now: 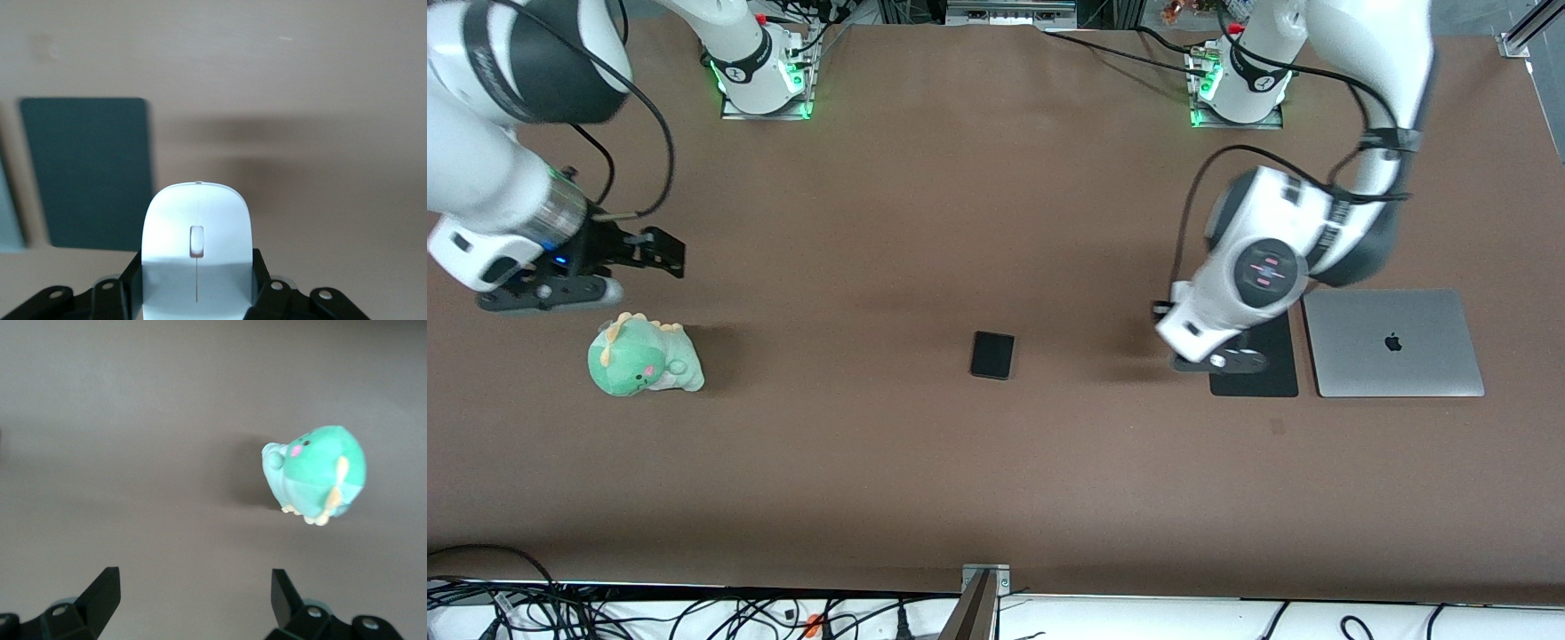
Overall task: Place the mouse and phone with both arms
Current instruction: 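Lower the mouse onto the pad while the right gripper reaches the phone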
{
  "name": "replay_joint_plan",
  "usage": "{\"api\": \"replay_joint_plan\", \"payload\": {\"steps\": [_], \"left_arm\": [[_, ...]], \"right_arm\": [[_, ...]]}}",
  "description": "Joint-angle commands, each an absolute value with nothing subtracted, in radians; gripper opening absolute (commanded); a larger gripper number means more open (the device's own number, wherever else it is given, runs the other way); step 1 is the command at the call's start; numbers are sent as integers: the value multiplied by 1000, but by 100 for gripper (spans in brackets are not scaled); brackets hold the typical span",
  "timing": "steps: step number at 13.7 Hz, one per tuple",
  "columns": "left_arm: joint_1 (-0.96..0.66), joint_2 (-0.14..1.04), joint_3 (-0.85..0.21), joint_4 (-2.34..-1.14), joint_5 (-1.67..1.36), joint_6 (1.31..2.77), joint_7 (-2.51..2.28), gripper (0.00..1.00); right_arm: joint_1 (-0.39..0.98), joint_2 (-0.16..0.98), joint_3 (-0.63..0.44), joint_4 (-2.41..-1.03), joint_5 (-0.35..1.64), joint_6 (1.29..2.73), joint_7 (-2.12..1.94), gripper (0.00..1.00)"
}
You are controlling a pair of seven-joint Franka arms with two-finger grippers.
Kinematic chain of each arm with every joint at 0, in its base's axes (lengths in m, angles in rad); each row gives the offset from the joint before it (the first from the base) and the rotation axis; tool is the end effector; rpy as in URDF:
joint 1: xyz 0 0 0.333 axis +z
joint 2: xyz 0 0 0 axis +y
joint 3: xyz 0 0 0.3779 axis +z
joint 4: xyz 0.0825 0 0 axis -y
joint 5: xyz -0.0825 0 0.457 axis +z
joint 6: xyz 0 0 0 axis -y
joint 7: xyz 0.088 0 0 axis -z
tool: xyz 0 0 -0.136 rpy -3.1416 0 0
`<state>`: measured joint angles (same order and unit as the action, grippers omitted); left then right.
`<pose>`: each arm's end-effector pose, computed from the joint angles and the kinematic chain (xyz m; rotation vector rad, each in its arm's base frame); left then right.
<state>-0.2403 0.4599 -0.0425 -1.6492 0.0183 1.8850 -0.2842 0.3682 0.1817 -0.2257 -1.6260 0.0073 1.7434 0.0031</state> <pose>0.7042 -0.1996 0.3196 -3.0638 0.0060 0.3314 0.6826 0.1091 0.5243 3.0950 0.2175 -0.0886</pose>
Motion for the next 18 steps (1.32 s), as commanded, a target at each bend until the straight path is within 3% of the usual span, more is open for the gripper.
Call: {"api": "replay_joint_plan", "payload": {"steps": [1, 3, 9, 11, 12, 13, 14, 18], "left_arm": [[-126, 475, -61, -1667, 31, 1890, -135, 27], [-75, 474, -61, -1734, 66, 1968, -109, 29], [-25, 494, -69, -2014, 80, 2420, -83, 31], [-23, 500, -69, -2032, 80, 2450, -83, 33], [-21, 500, -69, -2036, 80, 2450, -83, 38], [-21, 503, -69, -2037, 80, 2450, -83, 65], [-20, 506, -69, -2036, 78, 2451, -83, 100], [-18, 477, -69, -2023, 78, 2416, -84, 100]], "right_arm": [[409, 206, -219, -1621, 0, 1750, 6, 100], [463, 260, -212, -1624, 44, 1784, 38, 100], [668, 480, -212, -1608, 147, 2075, 446, 100], [748, 595, -212, -1544, 147, 2144, 619, 100], [777, 665, -212, -1479, 147, 2178, 694, 100], [797, 739, -212, -1398, 147, 2181, 760, 100], [811, 789, -212, -1343, 147, 2180, 809, 100], [842, 871, -192, -1289, 147, 2250, 911, 100]]}}
